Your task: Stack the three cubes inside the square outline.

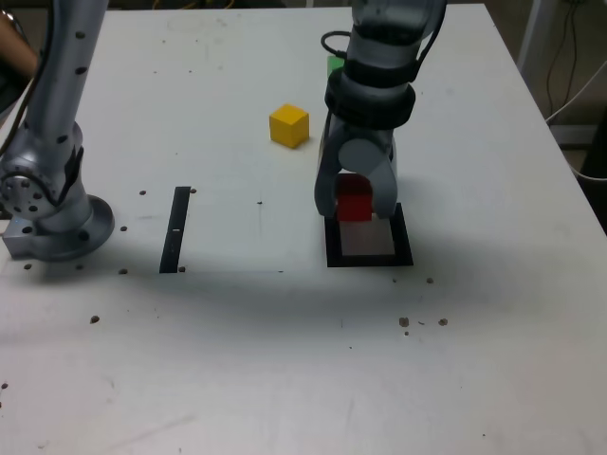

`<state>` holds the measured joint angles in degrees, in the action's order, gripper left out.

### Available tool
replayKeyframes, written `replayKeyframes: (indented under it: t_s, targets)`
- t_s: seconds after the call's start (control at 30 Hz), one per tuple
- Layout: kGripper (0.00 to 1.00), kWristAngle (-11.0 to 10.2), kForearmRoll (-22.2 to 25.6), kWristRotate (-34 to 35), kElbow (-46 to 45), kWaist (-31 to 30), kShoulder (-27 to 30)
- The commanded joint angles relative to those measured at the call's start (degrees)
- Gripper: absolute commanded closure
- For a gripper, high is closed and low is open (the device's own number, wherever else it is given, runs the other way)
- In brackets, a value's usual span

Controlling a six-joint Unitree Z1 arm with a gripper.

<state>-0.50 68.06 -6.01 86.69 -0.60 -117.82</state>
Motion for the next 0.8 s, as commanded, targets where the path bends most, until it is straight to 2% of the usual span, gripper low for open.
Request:
replayKeyframes:
  t_s: [0.0,0.63,0.7,0.77]
  targets:
    - [0.81,-0.1,-0.5,1.3,-0.3,-0.8,0.3]
    - [0.80,0.0,-3.5,3.0,-0.5,-2.0,-1.8]
    - [0.77,0.2,-4.1,3.0,-0.9,-2.0,-1.9]
    - [0.66,0.4,-4.5,3.0,-1.2,-2.0,-1.9]
